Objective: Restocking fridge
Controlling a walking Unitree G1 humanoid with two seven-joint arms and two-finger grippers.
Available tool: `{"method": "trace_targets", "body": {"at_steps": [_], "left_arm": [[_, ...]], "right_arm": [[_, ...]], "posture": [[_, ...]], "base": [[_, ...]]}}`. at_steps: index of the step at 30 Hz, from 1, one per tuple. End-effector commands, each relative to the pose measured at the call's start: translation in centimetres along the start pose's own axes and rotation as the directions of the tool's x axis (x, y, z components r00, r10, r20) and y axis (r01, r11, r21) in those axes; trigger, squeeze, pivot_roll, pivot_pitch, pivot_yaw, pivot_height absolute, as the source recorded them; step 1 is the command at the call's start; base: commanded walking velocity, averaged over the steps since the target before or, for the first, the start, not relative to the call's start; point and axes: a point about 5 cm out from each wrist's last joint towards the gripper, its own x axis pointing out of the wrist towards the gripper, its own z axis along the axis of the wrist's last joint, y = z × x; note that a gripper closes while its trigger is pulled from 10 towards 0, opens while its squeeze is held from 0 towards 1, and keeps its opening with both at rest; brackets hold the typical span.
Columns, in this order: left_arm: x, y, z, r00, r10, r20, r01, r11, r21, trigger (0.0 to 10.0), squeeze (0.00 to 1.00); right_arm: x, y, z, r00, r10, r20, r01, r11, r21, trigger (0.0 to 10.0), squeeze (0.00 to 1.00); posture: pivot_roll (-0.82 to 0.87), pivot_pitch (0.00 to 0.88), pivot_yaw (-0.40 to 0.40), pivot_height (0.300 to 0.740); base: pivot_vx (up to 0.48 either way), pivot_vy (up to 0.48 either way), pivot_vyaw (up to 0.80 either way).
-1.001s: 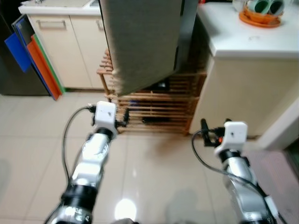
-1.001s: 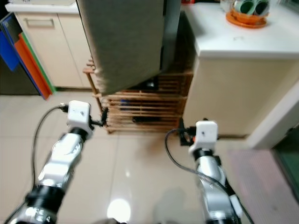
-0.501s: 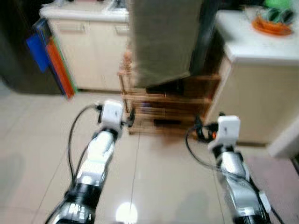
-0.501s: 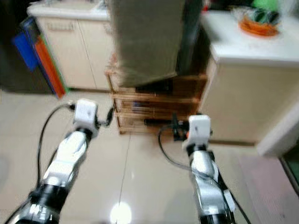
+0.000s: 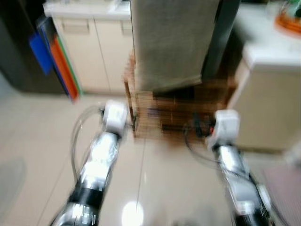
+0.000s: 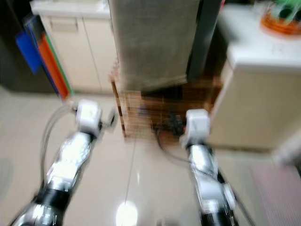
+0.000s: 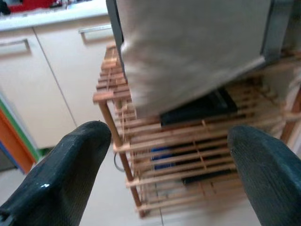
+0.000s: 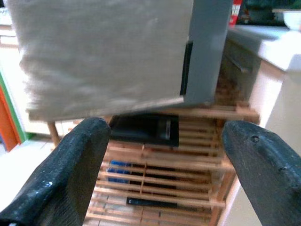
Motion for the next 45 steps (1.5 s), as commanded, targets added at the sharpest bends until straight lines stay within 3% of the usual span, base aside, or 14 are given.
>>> {"method": "trace_targets", "body": {"at_steps": [1, 10, 18, 28, 33, 37, 40, 41, 42, 45], "left_arm": [[-0.1, 1.1, 0.0, 1.0, 0.025, 0.002, -0.025, 1.0, 0.009, 10.0, 0.0], [-0.2, 1.0, -0.2, 1.0, 0.017, -0.001, -0.017, 1.0, 0.006, 10.0, 0.0], [-0.3, 1.0, -0.3, 1.0, 0.029, -0.002, -0.029, 0.999, 0.039, 10.0, 0.0], [-0.3, 1.0, -0.6, 1.0, 0.011, -0.017, -0.011, 0.999, 0.032, 10.0, 0.0], [-0.2, 1.0, -0.6, 1.0, 0.014, -0.026, -0.014, 0.999, 0.03, 10.0, 0.0], [-0.1, 1.1, -0.8, 0.999, 0.022, -0.037, -0.021, 0.999, 0.037, 10.0, 0.0], [0.0, 1.2, -1.0, 0.999, 0.036, -0.039, -0.033, 0.997, 0.062, 10.0, 0.0], [0.0, 1.2, -1.0, 0.999, 0.036, -0.039, -0.033, 0.997, 0.062, 10.0, 0.0], [0.0, 1.1, -1.0, 0.999, 0.035, -0.037, -0.032, 0.997, 0.071, 10.0, 0.0], [0.1, 1.0, -0.8, 0.999, 0.026, -0.024, -0.024, 0.997, 0.068, 10.0, 0.0]], "right_arm": [[0.3, 1.4, 0.9, 0.998, 0.05, 0.031, -0.05, 0.999, 0.008, 10.0, 0.0], [0.1, 0.8, 0.3, 0.999, 0.035, 0.009, -0.035, 0.999, 0.003, 10.0, 0.0], [-0.5, -0.2, -0.3, 1.0, 0.001, -0.024, 0.0, 1.0, 0.012, 10.0, 0.0], [-2.2, -1.9, -1.7, 0.996, -0.052, -0.075, 0.053, 0.998, 0.019, 10.0, 0.0], [-2.5, -2.1, -2.0, 0.994, -0.065, -0.085, 0.066, 0.998, 0.009, 10.0, 0.0], [-2.8, -0.5, -1.6, 0.996, 0.057, -0.063, -0.061, 0.996, -0.068, 10.0, 0.0], [-2.7, 1.9, -0.7, 0.98, 0.199, -0.028, -0.201, 0.972, -0.123, 10.0, 0.0], [-2.7, 1.9, -0.7, 0.98, 0.199, -0.028, -0.201, 0.972, -0.123, 10.0, 0.0], [-2.5, 2.9, -0.1, 0.97, 0.242, -0.006, -0.241, 0.959, -0.148, 10.0, 0.0], [-2.4, 3.2, 0.0, 0.965, 0.263, 0.001, -0.259, 0.952, -0.165, 10.0, 0.0]], "posture": [[0.04, 0.03, 0.022, 0.74], [0.04, 0.033, 0.022, 0.74], [0.04, 0.037, 0.021, 0.74], [0.04, 0.039, 0.029, 0.74], [0.03, 0.038, 0.035, 0.74], [0.03, 0.037, 0.038, 0.74], [0.02, 0.035, 0.047, 0.74], [0.02, 0.035, 0.047, 0.74], [0.01, 0.035, 0.047, 0.74], [0.01, 0.033, 0.045, 0.74]], "base": [[0.465, 0.0, 0.0], [0.463, 0.0, 0.0], [0.0, 0.0, 0.0], [0.0, 0.457, 0.0], [0.0, 0.48, -0.78], [0.0, 0.48, 0.0], [0.0, 0.32, 0.0], [0.0, 0.0, 0.0], [0.0, 0.0, 0.0], [0.0, 0.0, 0.0]]}}
